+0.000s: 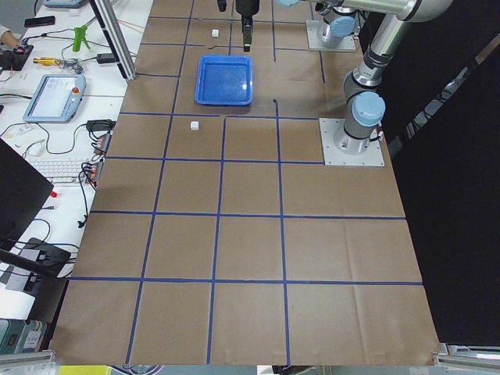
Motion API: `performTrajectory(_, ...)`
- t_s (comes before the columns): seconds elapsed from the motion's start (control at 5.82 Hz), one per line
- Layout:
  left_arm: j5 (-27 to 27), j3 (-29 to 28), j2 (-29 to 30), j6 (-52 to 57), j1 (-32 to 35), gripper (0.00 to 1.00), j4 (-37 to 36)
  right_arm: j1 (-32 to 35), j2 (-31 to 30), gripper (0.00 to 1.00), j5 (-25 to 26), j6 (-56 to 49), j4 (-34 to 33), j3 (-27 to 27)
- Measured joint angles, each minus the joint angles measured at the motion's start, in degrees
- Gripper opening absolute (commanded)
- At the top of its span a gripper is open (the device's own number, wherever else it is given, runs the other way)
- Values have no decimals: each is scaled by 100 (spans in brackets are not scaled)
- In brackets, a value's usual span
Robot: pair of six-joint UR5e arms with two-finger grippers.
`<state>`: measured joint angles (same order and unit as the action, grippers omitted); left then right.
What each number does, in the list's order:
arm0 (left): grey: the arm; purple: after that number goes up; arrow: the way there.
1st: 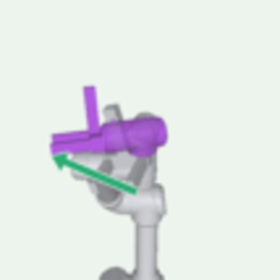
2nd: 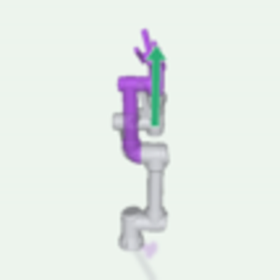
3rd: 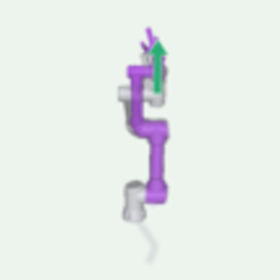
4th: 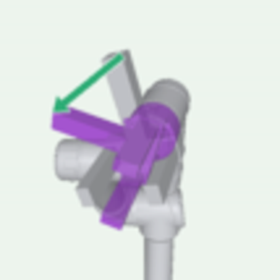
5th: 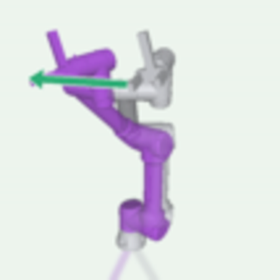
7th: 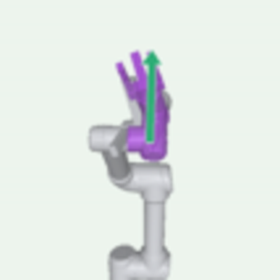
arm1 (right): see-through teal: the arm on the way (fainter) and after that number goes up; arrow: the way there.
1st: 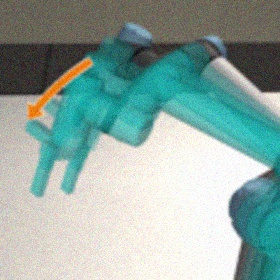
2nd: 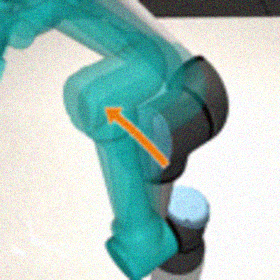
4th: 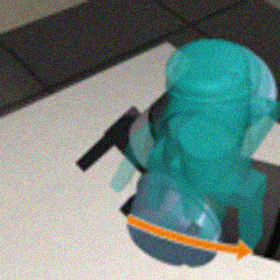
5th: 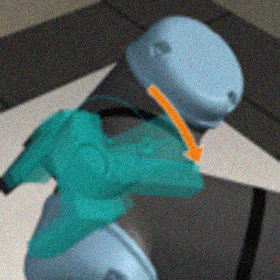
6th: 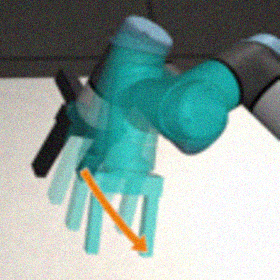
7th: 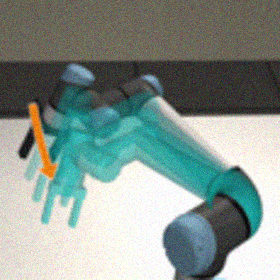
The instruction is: Assemble white blocks and place on blue tray
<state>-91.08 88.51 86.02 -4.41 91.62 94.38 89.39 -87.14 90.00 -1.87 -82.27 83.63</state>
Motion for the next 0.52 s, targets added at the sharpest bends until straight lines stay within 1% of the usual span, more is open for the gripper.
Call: performTrajectory(0.52,-6,2,5,-8,-11,99,-7,-3,-31,100,0,-56,2,-8)
